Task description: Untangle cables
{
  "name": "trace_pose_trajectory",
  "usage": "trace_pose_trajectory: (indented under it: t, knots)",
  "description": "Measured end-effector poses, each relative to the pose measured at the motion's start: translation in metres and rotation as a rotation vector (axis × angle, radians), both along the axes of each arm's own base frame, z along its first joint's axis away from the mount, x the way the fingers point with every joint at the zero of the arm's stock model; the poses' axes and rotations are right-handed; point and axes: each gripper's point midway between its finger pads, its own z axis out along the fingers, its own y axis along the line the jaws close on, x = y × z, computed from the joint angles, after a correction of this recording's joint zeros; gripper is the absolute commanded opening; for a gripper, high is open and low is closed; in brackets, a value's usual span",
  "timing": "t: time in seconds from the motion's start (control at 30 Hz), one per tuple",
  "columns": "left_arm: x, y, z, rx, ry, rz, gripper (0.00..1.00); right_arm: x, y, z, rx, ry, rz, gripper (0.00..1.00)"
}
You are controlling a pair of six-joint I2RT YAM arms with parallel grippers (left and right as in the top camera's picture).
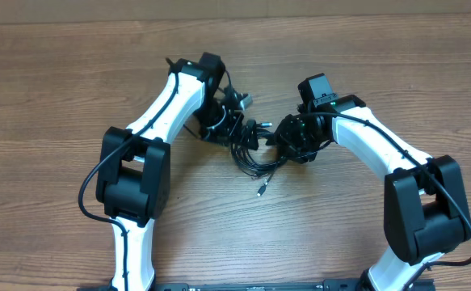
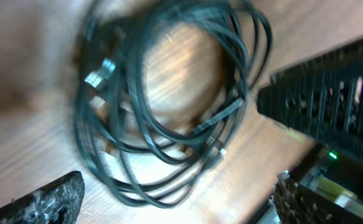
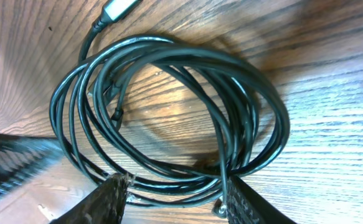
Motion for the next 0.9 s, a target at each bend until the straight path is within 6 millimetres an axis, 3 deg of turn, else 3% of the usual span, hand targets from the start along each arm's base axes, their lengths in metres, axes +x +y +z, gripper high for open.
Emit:
trace_pose_trajectory:
  t: [0.1, 0.3, 0.5, 0.63, 0.7, 0.77, 0.9]
  knots:
    - [0.009, 0.006, -0.004, 0.046, -0.033, 0.017, 0.8, 0.001, -0.003, -0.002, -0.02, -0.011, 0.005, 0.5]
    - [0.022, 0.001, -0.009, 0.081, -0.109, 0.022, 0.81, 0.003, -0.009, -0.004, -0.056, -0.024, 0.002, 0.51]
    - [0.015, -0.01, -0.02, 0.099, -0.115, 0.004, 0.81, 0.002, -0.01, -0.005, -0.062, -0.026, 0.013, 0.5]
    - [0.011, -0.015, -0.021, 0.106, -0.116, -0.009, 0.7, -0.003, -0.012, -0.006, -0.072, -0.005, 0.021, 0.5]
    - [0.01, -0.016, -0.023, 0.119, -0.121, -0.008, 0.7, -0.006, -0.012, -0.006, -0.075, 0.004, 0.025, 0.5]
    - [0.012, -0.017, -0.027, 0.13, -0.133, 0.001, 0.69, -0.008, -0.012, -0.006, -0.069, 0.009, 0.041, 0.5]
    - [0.017, -0.019, -0.041, 0.133, -0.169, 0.023, 0.58, -0.01, -0.007, -0.003, -0.029, 0.002, 0.081, 0.55]
